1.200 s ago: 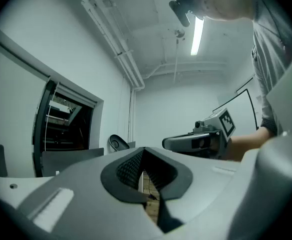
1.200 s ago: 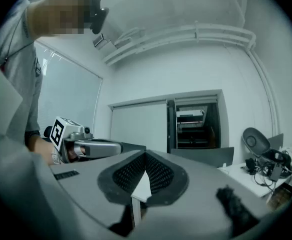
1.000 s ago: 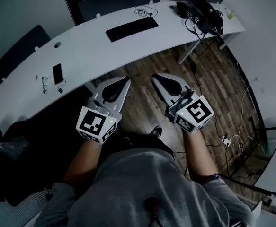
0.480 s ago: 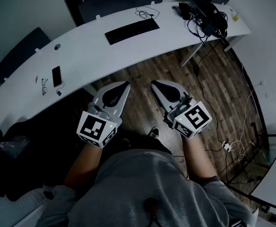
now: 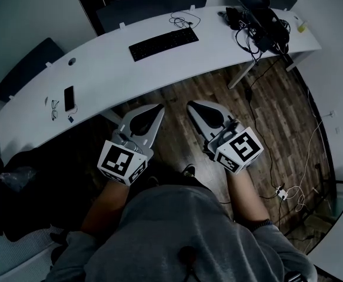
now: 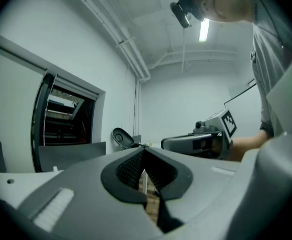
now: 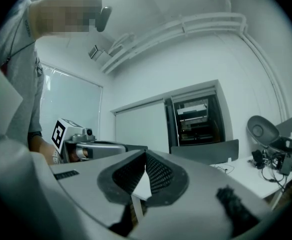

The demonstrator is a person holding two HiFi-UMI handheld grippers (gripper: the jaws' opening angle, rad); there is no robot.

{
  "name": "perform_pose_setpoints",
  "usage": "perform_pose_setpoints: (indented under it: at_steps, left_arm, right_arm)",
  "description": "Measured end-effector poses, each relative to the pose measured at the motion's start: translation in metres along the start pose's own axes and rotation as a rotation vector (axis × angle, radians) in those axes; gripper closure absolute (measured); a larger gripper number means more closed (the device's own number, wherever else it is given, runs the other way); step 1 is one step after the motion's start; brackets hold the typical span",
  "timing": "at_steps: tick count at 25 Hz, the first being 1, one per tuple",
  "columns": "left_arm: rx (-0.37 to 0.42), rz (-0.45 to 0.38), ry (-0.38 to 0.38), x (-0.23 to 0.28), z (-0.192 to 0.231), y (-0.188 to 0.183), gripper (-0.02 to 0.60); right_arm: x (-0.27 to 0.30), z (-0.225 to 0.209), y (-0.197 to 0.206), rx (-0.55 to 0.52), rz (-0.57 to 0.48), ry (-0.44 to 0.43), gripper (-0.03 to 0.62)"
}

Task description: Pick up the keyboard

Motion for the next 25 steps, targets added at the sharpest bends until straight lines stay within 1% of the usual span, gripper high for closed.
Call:
perform_pose_setpoints:
  at_steps: [4, 9, 12, 18, 21, 25]
  left_arm:
    - [0.006, 0.006, 0.003, 0.027, -0.010, -0.002, 0.575]
    - [0.005, 0.021, -0.034, 0.058, -0.020, -0.004, 0.575]
    - [0.014, 0.042, -0.040, 0.074, -0.027, -0.002, 0.575]
    - [0.016, 0.060, -0.060, 0.093, -0.034, -0.001, 0.574]
    - [0.018, 0.064, -0.051, 0.100, -0.033, 0.001, 0.574]
    - [0.007, 0.064, -0.048, 0.107, -0.027, 0.005, 0.574]
  right_arm:
    - [-0.009, -0.027, -0.005, 0.001, 0.003, -0.016, 0.579]
    - [-0.018, -0.057, -0.012, -0.002, 0.012, -0.055, 0.579]
    - [-0.024, -0.072, -0.016, -0.004, 0.020, -0.075, 0.579]
    - [-0.033, -0.097, -0.023, 0.034, 0.015, -0.094, 0.579]
    - [-0.033, -0.107, -0.025, 0.052, 0.008, -0.092, 0.579]
    - [-0.027, -0.114, -0.026, 0.047, 0.019, -0.092, 0.579]
Point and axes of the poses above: the fingertips, and each gripper's own axes: x forward along the fingers, z to its left, y out of its underside, the point moved 3 cm from there along -x, backward along the fingers, and after that the axes turned 15 degrees about x, right-handed, at the moved point
